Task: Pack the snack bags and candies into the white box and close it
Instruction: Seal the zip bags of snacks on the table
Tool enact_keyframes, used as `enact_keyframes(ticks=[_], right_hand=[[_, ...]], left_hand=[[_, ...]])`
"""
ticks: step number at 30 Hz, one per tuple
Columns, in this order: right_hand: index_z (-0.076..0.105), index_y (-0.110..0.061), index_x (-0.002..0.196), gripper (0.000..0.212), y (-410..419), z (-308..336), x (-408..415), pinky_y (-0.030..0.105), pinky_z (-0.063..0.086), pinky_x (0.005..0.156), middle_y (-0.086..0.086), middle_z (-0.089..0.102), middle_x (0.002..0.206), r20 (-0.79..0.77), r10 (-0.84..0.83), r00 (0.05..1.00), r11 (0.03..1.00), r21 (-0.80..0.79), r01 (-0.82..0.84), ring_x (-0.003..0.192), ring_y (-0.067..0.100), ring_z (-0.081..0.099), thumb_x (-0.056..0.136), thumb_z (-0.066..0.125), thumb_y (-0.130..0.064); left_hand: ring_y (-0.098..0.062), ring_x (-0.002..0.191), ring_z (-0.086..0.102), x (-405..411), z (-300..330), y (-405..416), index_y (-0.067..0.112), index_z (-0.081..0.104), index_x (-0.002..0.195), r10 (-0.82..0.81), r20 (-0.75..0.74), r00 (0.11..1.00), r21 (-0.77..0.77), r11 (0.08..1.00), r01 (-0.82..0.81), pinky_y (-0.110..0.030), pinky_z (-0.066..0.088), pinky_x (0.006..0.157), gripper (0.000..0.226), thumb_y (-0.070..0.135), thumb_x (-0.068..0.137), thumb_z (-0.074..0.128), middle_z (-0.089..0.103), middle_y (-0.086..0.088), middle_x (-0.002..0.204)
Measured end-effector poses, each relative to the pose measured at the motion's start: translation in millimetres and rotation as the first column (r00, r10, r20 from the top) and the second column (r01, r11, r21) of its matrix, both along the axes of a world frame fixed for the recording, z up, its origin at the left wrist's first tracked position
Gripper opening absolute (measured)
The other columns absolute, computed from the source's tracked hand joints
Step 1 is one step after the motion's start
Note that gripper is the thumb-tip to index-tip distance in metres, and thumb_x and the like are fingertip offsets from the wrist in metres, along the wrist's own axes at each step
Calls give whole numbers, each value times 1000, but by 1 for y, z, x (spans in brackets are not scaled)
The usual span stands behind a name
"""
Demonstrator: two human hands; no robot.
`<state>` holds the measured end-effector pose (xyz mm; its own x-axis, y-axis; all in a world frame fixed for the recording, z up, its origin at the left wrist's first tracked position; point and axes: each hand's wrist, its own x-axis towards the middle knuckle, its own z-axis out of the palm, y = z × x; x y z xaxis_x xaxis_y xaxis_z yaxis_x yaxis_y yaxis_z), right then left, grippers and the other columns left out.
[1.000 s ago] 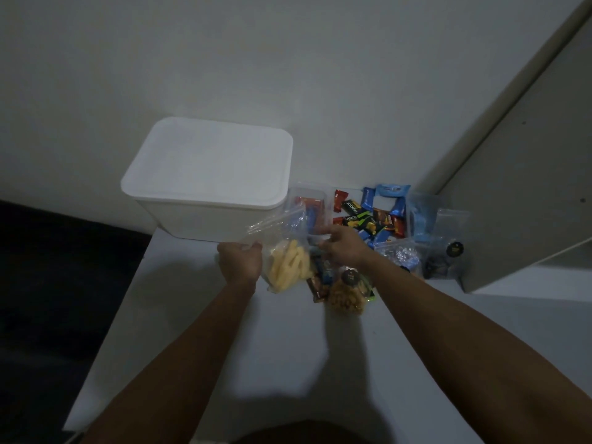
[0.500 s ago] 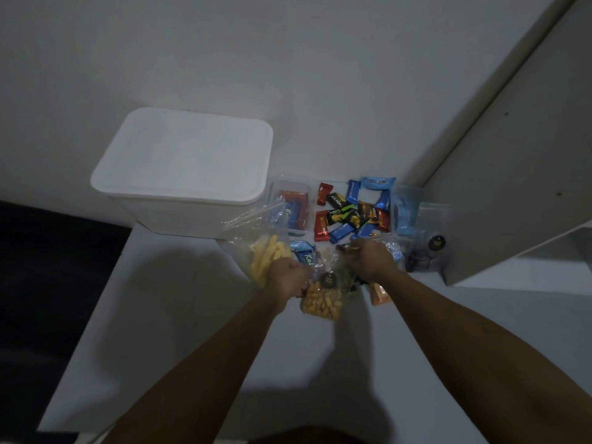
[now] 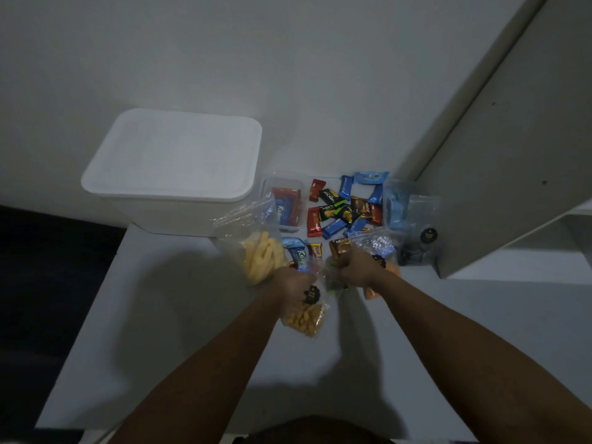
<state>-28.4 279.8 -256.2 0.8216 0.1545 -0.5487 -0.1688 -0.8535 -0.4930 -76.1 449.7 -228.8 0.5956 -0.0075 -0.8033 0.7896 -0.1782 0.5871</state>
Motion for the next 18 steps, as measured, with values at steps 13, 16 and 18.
enact_keyframes(ticks=[13,16,18], right_hand=[[70,-10,81,4,10,48,-42,21,46,52,1,63,67,-185,-46,982,881,455,127,57,7,55,85,69,-13],[70,-4,77,9,10,44,-49,24,48,54,5,62,65,-110,-58,992,894,438,101,57,10,55,85,67,-6],[69,-1,73,13,10,40,-53,26,50,56,6,63,64,-18,-94,995,904,418,93,55,10,56,85,65,-4]], left_hand=[[-18,69,58,-16,19,12,2,57,82,83,90,992,-101,992,-74,-37,52,85,14,7,95,54,57,-10,74],[-18,64,62,-23,10,16,3,61,76,31,186,982,-38,999,-25,-27,56,64,14,6,90,61,62,-11,71],[-18,60,62,-28,5,20,2,66,75,-7,255,967,5,1000,6,-25,53,56,11,2,85,63,64,-12,69]])
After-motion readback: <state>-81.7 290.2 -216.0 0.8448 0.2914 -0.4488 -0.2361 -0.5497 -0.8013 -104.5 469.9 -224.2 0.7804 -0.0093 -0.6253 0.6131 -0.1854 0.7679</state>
